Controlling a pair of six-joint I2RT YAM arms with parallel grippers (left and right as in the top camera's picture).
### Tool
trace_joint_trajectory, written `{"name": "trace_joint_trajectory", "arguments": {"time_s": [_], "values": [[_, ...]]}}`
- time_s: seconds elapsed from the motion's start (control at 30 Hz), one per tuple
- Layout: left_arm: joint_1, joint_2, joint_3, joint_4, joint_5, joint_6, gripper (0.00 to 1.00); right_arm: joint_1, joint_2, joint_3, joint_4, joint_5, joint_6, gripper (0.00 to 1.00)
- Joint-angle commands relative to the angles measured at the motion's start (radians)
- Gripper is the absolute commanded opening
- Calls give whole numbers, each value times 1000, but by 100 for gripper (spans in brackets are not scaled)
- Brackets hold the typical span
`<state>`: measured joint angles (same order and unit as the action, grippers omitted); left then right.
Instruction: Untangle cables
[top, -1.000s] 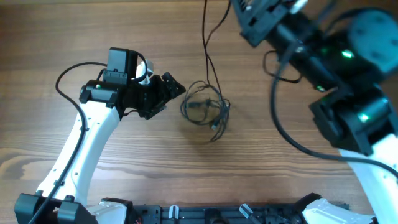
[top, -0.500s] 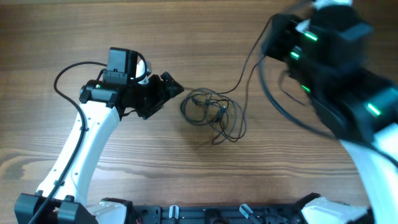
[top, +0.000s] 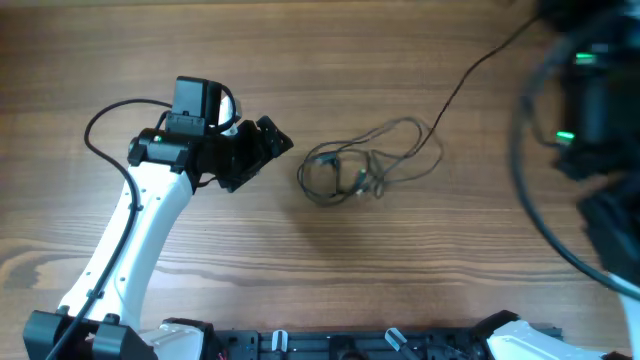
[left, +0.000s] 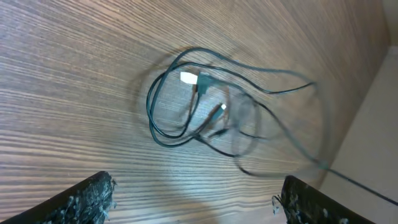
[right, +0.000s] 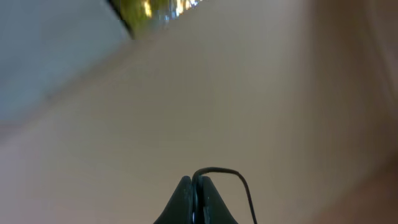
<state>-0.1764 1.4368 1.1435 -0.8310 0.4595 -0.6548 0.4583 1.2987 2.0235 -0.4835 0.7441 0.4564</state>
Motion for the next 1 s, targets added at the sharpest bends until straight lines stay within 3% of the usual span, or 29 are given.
{"name": "trace_joint_trajectory", "arguments": {"time_s": [0.0,0.3,0.4,0.5,0.6,0.7,0.77,0.83,0.97], "values": [[5,6,0,4,-20,15,89,-3,6,142,40,11,-113,5],[5,13,0,3,-20,15,89,-3,105,343,124,-2,-222,5],[4,13,0,3,-20,15,89,-3,142,355,101,-8,-370,4],[4,13,0,4,-20,15,91,-3,187,355,-47,-59,-541,4],[4,13,0,7,-20,15,91,-2,228,354,-287,-76,-438,4],[4,13,0,8,-20,15,91,-2,255,354,-487,-238,-154,4],[4,14,0,8,-20,15,91,-2,268,354,-520,-414,-48,4],[4,16,0,8,-20,15,91,-2,285,354,-494,-574,-31,4],[4,17,0,7,-20,16,90,-2,323,354,-495,-738,46,4]]}}
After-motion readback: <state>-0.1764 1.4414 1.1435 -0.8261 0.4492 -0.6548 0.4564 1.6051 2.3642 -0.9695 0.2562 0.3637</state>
